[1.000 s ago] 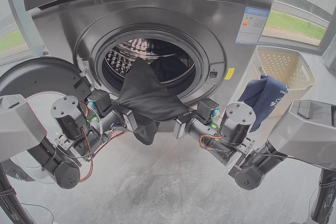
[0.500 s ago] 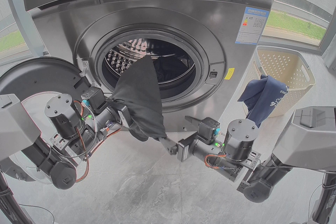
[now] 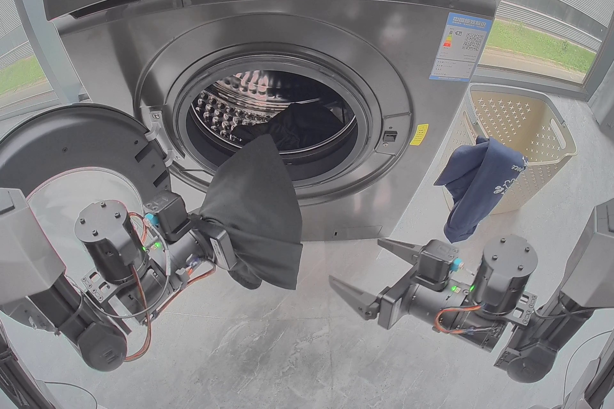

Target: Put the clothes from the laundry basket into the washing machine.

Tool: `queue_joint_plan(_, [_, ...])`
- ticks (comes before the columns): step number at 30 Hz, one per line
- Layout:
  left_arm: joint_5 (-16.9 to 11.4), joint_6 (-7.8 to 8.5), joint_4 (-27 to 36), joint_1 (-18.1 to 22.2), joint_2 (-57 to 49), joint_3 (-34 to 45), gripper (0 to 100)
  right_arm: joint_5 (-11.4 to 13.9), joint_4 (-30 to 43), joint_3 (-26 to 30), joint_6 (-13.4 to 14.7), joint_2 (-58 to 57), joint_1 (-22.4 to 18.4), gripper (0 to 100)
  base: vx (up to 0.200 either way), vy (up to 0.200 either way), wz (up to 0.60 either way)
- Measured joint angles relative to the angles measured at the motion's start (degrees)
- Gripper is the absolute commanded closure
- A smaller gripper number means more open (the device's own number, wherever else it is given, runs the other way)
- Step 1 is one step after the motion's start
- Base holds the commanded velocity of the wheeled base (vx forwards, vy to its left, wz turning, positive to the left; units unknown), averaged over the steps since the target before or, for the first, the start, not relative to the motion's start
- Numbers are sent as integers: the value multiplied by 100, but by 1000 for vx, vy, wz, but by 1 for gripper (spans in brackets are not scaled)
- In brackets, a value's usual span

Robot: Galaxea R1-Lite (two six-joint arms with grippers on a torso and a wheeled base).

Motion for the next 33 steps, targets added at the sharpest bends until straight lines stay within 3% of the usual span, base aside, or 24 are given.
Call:
queue_joint_plan(8, [141,-20,4,-204,-311,684,100,17,-161,249,22,-212,-628,0,0,25,0])
queue_joint_plan(13, [144,-27,0,-232,-383,670,100,4,-191,297,29,-230,-660,0,0,200,0])
queue_joint_plan(28, [133,-213,4,-199,-369,720,100,4,-221,455,30,-407,-680,0,0,0,0])
queue_joint_plan(33, [126,-238,4,-232,-306,709,100,1,-221,455,35,-396,-662,0,200,0,0])
